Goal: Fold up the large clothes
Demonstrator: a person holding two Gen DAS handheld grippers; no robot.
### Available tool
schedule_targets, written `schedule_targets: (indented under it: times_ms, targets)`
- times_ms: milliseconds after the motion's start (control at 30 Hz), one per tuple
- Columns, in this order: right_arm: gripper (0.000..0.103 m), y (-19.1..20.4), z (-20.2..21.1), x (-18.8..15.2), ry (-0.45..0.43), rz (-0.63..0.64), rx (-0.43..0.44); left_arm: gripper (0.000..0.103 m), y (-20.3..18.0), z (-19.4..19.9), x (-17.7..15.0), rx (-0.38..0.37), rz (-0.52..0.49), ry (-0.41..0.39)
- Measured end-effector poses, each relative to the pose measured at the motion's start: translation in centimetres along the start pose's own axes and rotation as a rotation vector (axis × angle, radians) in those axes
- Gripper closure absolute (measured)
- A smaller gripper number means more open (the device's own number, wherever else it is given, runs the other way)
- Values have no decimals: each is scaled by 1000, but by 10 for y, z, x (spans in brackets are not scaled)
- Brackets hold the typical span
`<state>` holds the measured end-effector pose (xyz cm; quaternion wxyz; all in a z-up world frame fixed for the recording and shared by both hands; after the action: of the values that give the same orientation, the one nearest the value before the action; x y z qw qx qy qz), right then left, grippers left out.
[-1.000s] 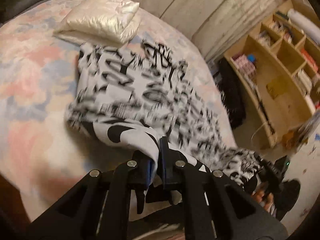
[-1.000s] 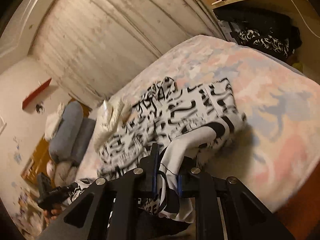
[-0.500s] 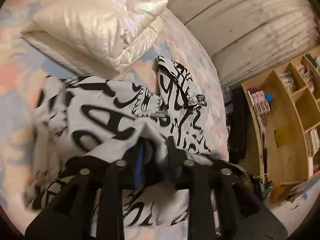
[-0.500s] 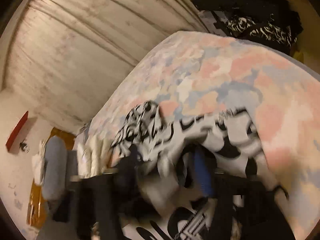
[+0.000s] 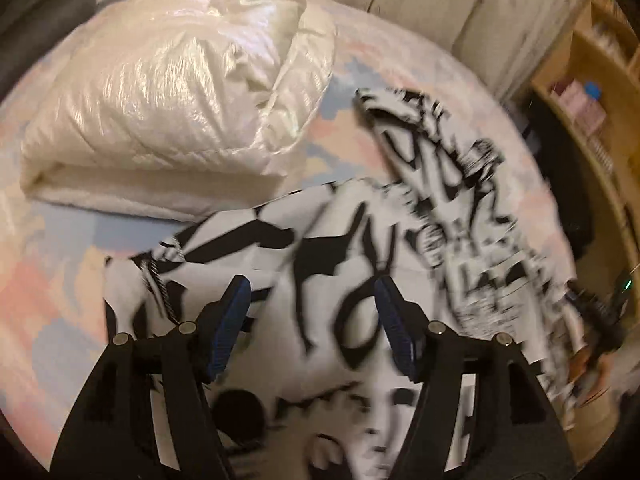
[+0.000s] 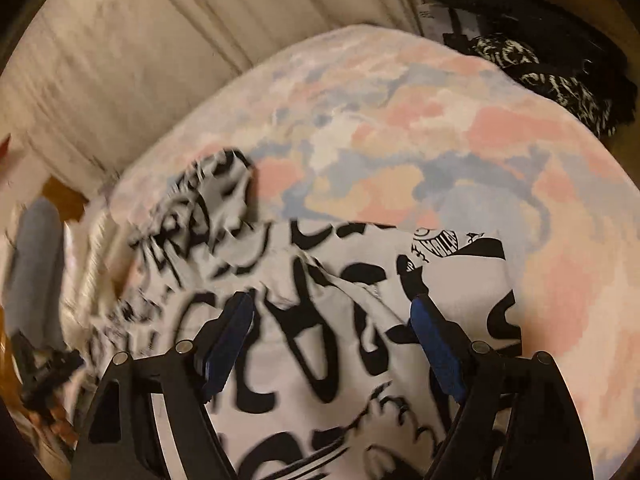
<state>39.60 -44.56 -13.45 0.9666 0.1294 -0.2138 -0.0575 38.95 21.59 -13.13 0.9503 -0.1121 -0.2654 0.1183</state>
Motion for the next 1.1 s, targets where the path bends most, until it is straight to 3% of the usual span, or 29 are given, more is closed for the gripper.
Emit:
schedule_targets:
  times_ms: [233,267,300,333,367,400,433,533,633,800,900,1033,1100]
  targets:
    - [20,-3,-66,-12,131,157,-27,41,-3,-32,-3,44,-84,59]
    - [20,-2,-70,-13,126,172,-36,45,-4,-34,-4,48,-91,58]
    - [23,1,-73,-13,115,191,-49,60,-8,-37,-4,50,-102,54]
    - [35,3,-74,-14,97,209,-72,69,-14,-41,-4,54,-120,57]
    - [44,5,-74,-14,87,220,-90,86,-19,-42,-4,73,-132,58]
    - [73,6,-74,-15,86,228,-71,94,-23,-44,-4,121,-147,48]
    - [94,7,-72,-16,90,223,-56,96,-27,-44,-4,151,-162,34]
    - [98,12,-54,-17,6,242,-95,101,-35,-31,-4,177,-180,-49]
    - [98,15,-25,-10,-108,193,-81,102,-41,-13,4,172,-171,-126]
    - [98,31,-15,8,-200,177,-117,102,-51,-14,17,221,-179,-179]
    - [98,32,-34,18,-186,173,-171,102,-45,-31,25,237,-145,-178]
    - [98,11,-87,15,-46,128,-234,102,-27,-67,20,233,-96,-129]
    - [98,10,-93,11,-38,126,-234,102,-23,-74,13,224,-96,-134]
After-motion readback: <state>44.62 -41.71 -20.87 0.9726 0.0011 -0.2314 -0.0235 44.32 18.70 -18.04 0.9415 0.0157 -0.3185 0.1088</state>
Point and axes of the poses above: each gripper's, at about its wrist camera, not at the fingertips, and z roughly against the way its jaws point, y to its left, x to its top, the point moved 2 cm from there along -z, roughly the way its jaws point, and after that the axes turned 3 degrees about x, right-handed, at the moved point
